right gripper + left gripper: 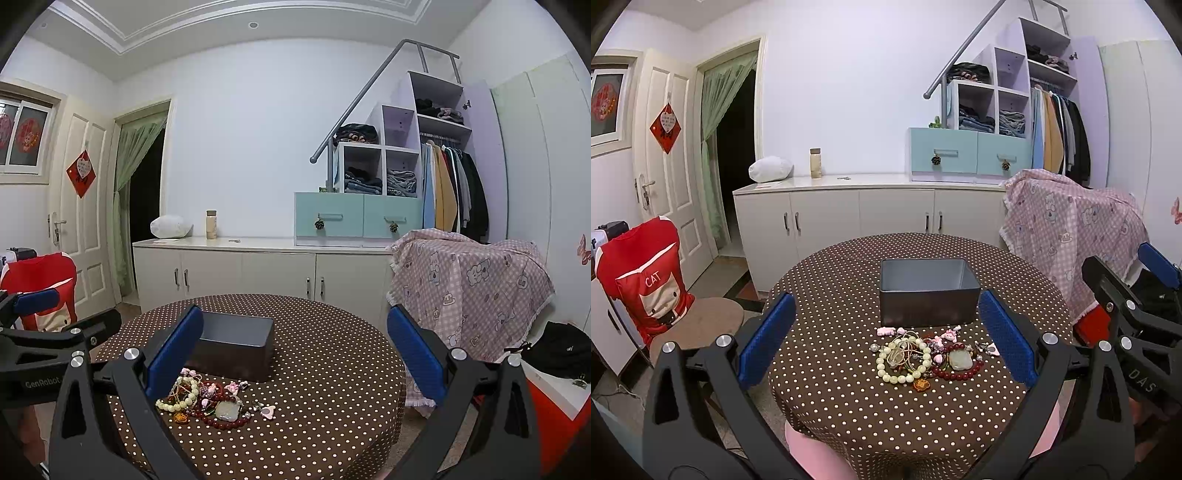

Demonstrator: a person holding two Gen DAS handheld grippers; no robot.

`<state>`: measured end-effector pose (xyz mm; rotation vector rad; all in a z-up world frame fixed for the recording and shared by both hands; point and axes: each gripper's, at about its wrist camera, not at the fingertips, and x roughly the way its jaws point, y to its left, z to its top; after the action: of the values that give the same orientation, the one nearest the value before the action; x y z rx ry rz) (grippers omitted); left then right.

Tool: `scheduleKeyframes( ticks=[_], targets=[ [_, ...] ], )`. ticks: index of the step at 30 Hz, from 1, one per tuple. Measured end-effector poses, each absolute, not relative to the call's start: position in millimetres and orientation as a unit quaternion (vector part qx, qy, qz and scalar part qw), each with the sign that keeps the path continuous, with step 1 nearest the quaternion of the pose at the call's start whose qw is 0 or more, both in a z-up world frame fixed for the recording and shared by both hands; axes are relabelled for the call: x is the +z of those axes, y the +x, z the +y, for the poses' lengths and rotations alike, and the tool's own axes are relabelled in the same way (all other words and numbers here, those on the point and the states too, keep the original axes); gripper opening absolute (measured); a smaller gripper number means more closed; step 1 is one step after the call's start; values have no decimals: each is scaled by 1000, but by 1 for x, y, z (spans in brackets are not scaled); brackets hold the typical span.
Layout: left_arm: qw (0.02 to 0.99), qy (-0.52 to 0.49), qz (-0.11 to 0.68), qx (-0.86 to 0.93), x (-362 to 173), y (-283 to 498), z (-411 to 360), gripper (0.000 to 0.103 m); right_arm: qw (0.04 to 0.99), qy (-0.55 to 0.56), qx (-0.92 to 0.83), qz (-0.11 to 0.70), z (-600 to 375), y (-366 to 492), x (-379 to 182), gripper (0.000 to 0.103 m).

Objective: Organize jewelry

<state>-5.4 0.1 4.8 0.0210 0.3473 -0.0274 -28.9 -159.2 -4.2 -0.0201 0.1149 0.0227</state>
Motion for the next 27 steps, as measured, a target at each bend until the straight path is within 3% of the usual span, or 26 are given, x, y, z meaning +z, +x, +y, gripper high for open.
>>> scheduleKeyframes(
  ticks=[27],
  targets=[
    [985,11,173,-16,5,-5,2,97,998,-9,10,60,-160,-29,-5,96]
  ],
)
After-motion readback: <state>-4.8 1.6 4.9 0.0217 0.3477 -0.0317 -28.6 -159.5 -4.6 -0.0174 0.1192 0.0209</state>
